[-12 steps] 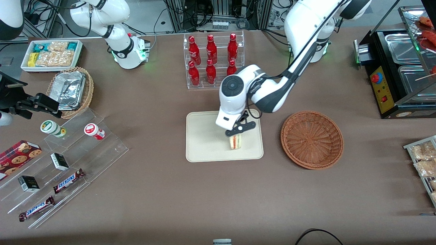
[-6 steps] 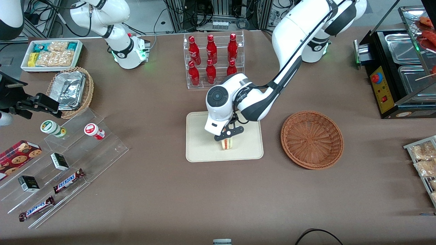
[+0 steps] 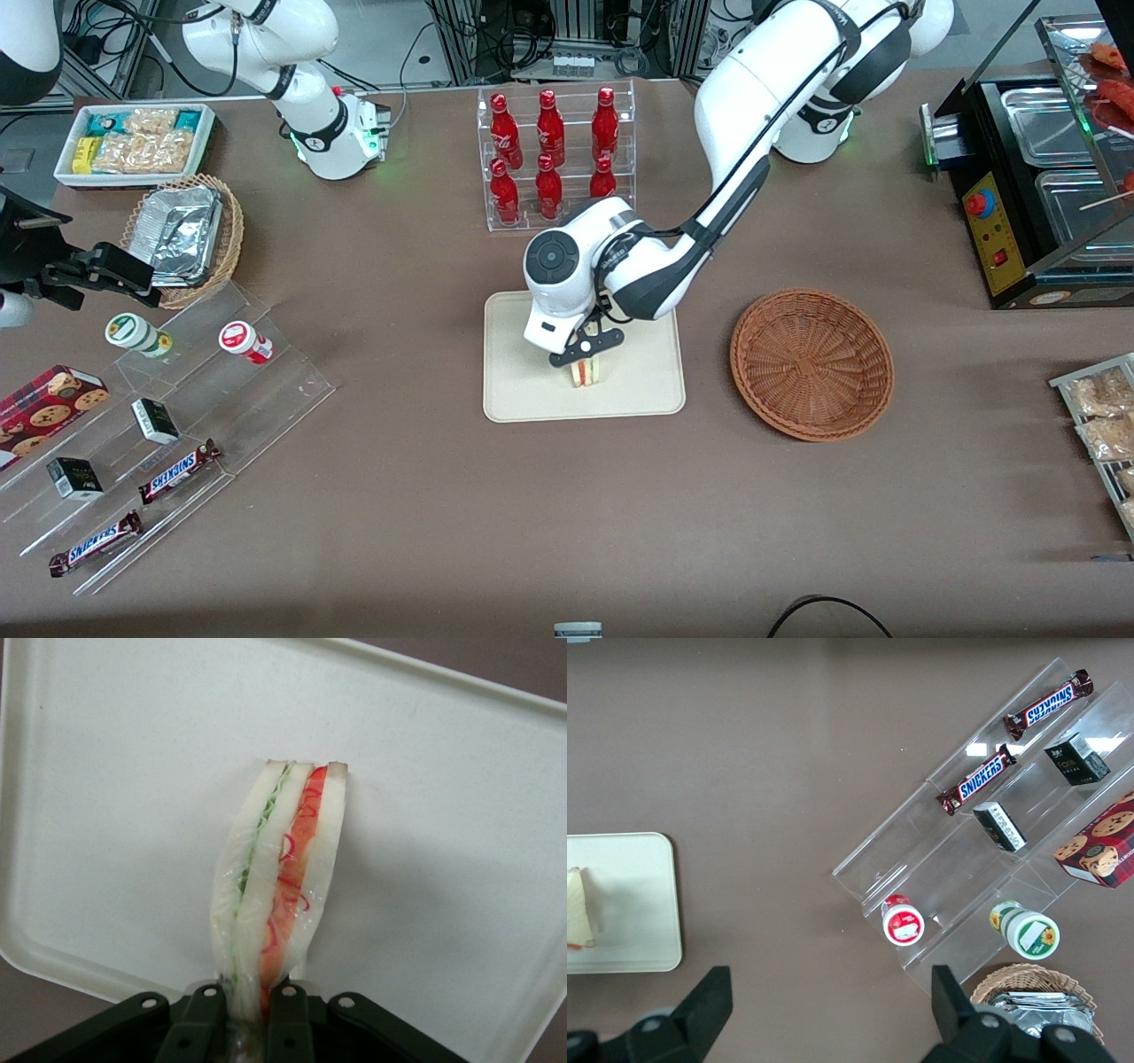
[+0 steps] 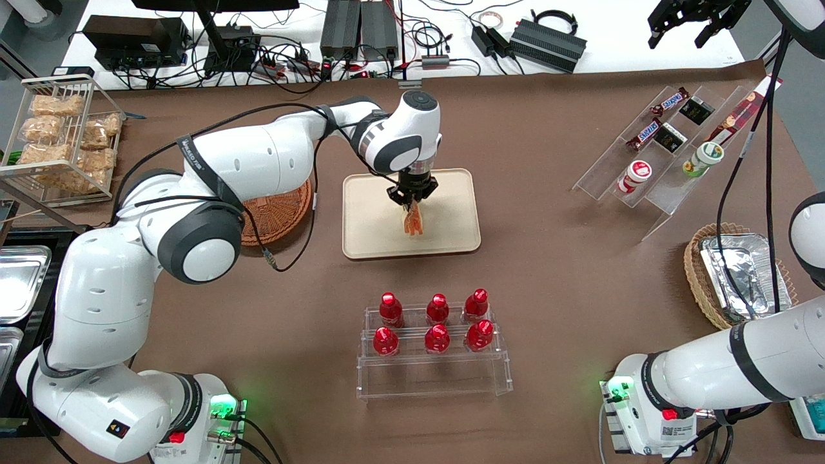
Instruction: Place sandwich from basket to tray
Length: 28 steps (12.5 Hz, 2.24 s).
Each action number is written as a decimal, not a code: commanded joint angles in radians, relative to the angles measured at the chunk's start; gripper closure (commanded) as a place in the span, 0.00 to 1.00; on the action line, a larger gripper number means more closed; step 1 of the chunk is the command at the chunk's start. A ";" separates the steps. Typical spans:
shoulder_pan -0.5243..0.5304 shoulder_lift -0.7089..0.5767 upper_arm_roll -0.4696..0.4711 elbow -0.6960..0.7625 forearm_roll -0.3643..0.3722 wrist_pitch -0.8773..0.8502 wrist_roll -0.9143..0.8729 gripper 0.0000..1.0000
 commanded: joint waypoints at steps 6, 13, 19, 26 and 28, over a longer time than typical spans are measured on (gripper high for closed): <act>0.002 -0.051 0.012 0.036 0.027 -0.036 -0.020 0.00; 0.088 -0.235 0.006 0.041 0.009 -0.283 0.164 0.00; 0.267 -0.320 0.007 0.022 -0.070 -0.472 0.344 0.00; 0.447 -0.515 0.006 -0.186 -0.105 -0.478 0.623 0.00; 0.501 -0.556 0.006 -0.208 -0.116 -0.483 0.684 0.00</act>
